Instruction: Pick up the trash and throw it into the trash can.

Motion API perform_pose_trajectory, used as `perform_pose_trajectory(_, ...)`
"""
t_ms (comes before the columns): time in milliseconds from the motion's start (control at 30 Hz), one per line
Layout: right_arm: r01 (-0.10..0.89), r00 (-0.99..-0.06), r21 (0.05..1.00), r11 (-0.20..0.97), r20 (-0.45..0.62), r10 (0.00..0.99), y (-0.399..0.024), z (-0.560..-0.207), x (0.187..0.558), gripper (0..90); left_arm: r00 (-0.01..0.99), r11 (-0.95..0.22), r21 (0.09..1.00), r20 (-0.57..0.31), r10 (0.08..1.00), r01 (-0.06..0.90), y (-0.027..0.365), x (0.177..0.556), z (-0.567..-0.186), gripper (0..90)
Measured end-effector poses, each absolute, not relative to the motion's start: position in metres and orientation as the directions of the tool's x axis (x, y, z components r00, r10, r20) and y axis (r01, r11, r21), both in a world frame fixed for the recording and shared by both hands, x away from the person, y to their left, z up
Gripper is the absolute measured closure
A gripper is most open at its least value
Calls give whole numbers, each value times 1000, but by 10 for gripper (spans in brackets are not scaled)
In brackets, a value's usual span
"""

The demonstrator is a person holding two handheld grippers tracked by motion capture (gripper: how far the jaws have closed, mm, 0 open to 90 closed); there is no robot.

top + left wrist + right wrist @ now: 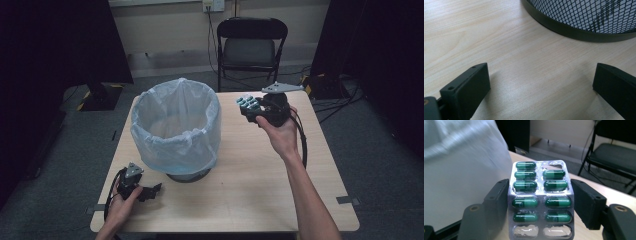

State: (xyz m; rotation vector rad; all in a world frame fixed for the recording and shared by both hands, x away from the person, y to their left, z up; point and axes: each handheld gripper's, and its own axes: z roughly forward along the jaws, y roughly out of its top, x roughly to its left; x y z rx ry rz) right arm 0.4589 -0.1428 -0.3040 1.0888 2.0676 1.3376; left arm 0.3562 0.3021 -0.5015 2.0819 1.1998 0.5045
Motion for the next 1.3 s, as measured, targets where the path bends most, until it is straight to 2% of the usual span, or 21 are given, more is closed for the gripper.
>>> perform_pose_trajectory(233,319,-622,920,227,23,782,-124,-275,456,338,500,-349,716,-2,866,605,302,356,-502,5)
perform_pose_trajectory(533,266,-651,946,182,38,758,-107,-245,455,338,500,-349,716,-1,866,605,302,356,-502,5)
perform_pose_trajectory(700,241,-704,948,206,25,710,-80,-232,451,338,501,-349,716,-2,866,605,302,356,-502,5)
perform_pose_trajectory(1300,264,-844,924,278,81,531,-2,-234,457,323,501,-349,716,-2,866,605,302,356,-502,5)
